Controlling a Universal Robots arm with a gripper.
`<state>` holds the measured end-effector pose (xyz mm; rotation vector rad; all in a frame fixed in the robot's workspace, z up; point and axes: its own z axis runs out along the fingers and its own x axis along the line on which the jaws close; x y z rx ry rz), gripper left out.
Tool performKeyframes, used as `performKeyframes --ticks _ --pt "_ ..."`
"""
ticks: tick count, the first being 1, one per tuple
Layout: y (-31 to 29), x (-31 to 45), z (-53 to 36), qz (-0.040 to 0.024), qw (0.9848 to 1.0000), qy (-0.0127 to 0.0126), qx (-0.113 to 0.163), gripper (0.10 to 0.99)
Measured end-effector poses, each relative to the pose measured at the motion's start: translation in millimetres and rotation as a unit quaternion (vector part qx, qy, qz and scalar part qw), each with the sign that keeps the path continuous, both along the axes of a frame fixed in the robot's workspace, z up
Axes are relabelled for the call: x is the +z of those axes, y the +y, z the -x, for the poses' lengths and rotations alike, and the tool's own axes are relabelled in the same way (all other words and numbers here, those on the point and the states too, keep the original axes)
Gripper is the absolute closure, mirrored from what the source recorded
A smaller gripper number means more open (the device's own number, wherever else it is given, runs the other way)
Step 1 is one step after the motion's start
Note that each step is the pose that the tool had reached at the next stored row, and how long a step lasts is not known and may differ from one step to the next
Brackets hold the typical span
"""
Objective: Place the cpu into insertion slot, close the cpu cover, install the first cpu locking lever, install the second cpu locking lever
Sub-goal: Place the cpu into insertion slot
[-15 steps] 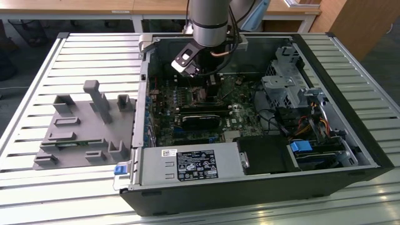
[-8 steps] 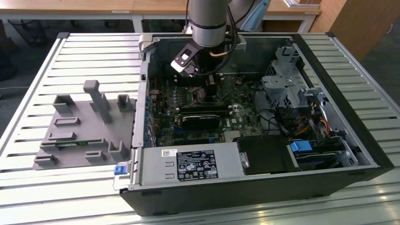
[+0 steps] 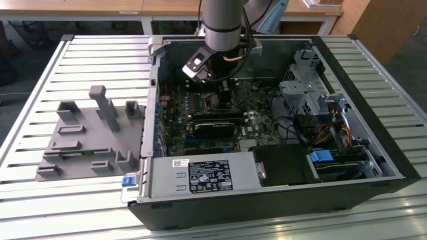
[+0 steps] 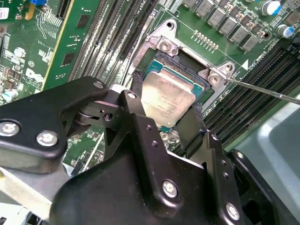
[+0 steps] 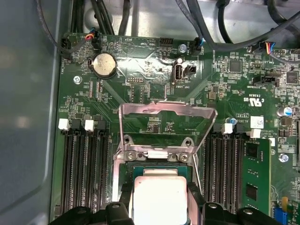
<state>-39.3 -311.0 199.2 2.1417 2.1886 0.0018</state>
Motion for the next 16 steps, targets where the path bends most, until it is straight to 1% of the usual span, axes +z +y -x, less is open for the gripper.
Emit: performKeyframes --ticks 10,16 --pt "2.1 -5.4 0.2 0.0000 1.0000 0.0000 0.000 0.545" --pt "2.1 -5.8 0.2 0.0000 1.0000 0.0000 0.000 0.545"
